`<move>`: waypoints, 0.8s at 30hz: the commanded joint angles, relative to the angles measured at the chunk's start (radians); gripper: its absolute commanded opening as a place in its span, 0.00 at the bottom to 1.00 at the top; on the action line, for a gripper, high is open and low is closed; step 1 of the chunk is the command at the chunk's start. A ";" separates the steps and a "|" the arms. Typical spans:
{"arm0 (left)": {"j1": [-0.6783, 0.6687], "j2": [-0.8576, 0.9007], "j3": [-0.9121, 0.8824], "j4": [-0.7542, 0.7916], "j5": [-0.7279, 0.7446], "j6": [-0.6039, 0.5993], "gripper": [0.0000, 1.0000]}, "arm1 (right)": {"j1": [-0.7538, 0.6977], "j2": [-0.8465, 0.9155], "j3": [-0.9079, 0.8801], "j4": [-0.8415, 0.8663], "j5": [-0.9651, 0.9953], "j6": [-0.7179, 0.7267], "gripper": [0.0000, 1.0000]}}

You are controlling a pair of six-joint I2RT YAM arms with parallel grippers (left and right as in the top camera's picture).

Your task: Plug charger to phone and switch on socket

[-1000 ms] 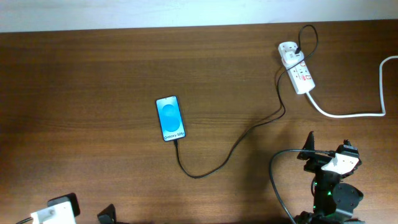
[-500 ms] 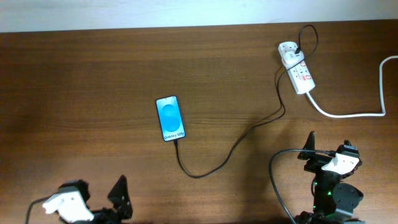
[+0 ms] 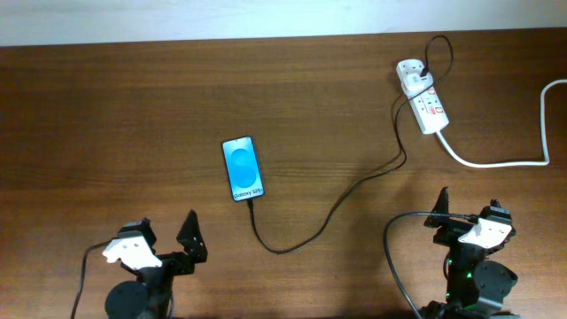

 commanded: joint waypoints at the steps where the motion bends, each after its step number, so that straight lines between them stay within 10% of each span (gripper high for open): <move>1: 0.003 -0.010 -0.079 0.085 -0.053 0.055 0.99 | -0.008 -0.010 -0.005 -0.005 0.005 0.001 0.98; 7: 0.002 -0.011 -0.241 0.414 0.032 0.239 0.99 | -0.008 -0.010 -0.005 -0.005 0.005 0.001 0.98; 24: 0.022 -0.011 -0.323 0.465 0.048 0.414 0.99 | -0.008 -0.010 -0.005 -0.005 0.005 0.001 0.98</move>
